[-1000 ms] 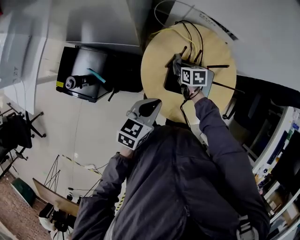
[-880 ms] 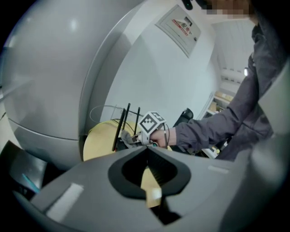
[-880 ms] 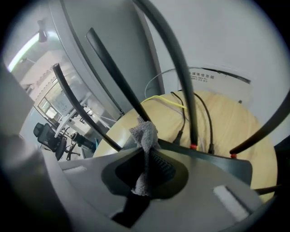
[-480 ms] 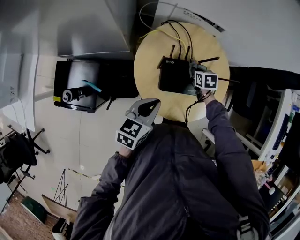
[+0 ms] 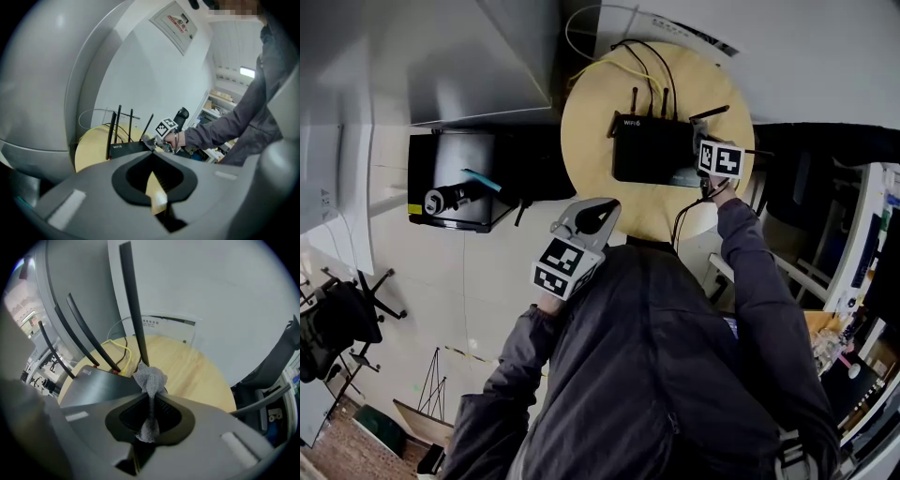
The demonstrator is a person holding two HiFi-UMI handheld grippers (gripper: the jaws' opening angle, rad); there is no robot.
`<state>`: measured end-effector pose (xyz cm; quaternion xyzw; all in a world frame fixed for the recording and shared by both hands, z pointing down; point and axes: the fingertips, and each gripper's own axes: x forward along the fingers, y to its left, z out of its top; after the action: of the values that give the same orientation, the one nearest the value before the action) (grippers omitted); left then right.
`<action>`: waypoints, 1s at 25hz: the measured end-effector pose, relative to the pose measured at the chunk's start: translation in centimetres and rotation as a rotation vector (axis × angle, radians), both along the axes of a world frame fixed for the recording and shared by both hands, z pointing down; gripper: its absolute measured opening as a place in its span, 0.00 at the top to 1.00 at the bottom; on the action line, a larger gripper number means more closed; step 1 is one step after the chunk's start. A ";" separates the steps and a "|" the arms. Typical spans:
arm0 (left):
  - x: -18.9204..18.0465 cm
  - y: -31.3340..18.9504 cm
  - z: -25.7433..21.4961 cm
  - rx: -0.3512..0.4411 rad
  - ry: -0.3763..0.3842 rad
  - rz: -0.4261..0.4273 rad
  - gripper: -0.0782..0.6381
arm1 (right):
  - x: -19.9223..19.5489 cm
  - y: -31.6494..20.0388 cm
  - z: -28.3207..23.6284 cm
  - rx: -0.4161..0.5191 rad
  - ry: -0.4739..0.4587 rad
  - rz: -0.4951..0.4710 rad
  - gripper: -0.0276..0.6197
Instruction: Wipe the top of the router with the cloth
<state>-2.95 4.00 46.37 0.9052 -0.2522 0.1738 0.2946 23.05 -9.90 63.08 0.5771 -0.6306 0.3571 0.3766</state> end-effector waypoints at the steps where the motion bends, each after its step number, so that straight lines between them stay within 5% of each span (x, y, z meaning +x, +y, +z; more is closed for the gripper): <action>1: -0.1 0.0 0.0 0.002 -0.001 -0.001 0.89 | -0.8 -0.2 -0.4 0.024 -0.013 0.002 0.91; 9: -0.6 0.3 0.0 0.002 -0.012 -0.015 0.89 | -16.4 0.2 -1.1 0.048 -0.300 -0.148 0.91; 13: -1.2 0.3 -0.1 -0.002 -0.016 -0.033 0.89 | -21.3 1.0 0.2 0.028 -0.283 -0.259 0.91; 18: -1.3 0.5 0.1 -0.012 -0.018 -0.027 0.89 | -19.9 1.5 0.4 0.023 -0.185 -0.333 0.91; 25: -0.5 0.4 0.0 -0.006 -0.009 0.008 0.89 | -13.6 2.4 0.5 0.032 -0.151 -0.256 0.91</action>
<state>-3.42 4.42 46.41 0.9045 -0.2493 0.1799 0.2957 9.47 -7.46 63.62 0.4692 -0.7312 0.3385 0.3614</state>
